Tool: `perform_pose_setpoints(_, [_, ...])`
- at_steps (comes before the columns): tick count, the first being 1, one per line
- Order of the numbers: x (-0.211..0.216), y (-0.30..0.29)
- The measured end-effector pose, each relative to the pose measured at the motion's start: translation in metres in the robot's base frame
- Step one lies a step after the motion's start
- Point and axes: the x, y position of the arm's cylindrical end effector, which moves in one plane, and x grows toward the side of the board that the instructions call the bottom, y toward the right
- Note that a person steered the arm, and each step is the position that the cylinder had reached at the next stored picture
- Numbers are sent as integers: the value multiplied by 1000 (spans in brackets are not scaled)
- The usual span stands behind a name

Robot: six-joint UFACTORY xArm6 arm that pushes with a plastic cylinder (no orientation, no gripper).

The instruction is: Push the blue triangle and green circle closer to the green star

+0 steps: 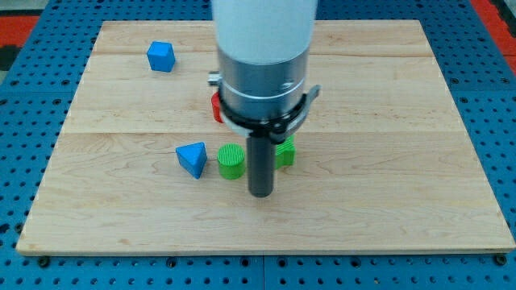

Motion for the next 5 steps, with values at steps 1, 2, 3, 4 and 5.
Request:
perform_pose_setpoints(1, [12,-59])
perform_pose_setpoints(2, [-14,-92])
perform_pose_setpoints(3, [-14,-97])
perform_pose_setpoints(4, [-39,-135])
perform_pose_setpoints(5, [-51,-73])
